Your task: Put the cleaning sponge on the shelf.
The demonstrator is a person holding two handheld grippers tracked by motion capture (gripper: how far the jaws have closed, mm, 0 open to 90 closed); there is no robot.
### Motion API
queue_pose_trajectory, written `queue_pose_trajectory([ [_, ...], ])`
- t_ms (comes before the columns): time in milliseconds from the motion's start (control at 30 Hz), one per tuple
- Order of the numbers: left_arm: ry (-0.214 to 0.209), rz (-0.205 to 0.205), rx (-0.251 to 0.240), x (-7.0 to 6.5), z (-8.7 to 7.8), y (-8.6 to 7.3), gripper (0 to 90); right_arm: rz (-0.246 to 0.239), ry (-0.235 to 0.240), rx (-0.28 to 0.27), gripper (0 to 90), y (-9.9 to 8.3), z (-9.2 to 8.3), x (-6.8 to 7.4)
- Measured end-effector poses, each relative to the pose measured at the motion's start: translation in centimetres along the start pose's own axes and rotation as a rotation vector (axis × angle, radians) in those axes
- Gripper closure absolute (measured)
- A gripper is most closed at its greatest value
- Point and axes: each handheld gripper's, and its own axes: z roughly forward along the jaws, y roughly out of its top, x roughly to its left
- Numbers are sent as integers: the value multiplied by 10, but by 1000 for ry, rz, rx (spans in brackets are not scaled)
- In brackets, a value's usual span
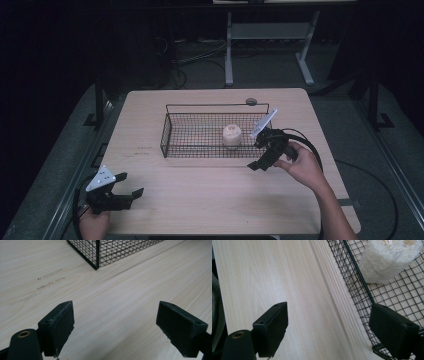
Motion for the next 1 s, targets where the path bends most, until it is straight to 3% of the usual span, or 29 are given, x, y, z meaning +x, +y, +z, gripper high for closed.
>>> queue_pose_trajectory([
  [133, 0, 0, -1, 0, 0, 0, 137, 5, 0, 19, 159, -7, 3, 2],
  [400, -5, -2, -1, -1, 1, 0, 137, 22, 12, -16, 160, -23, 8, 5],
  [1000, -3, 1, 2, -1, 1, 0, 137, 42, 15, 17, 160, -51, 19, 16],
])
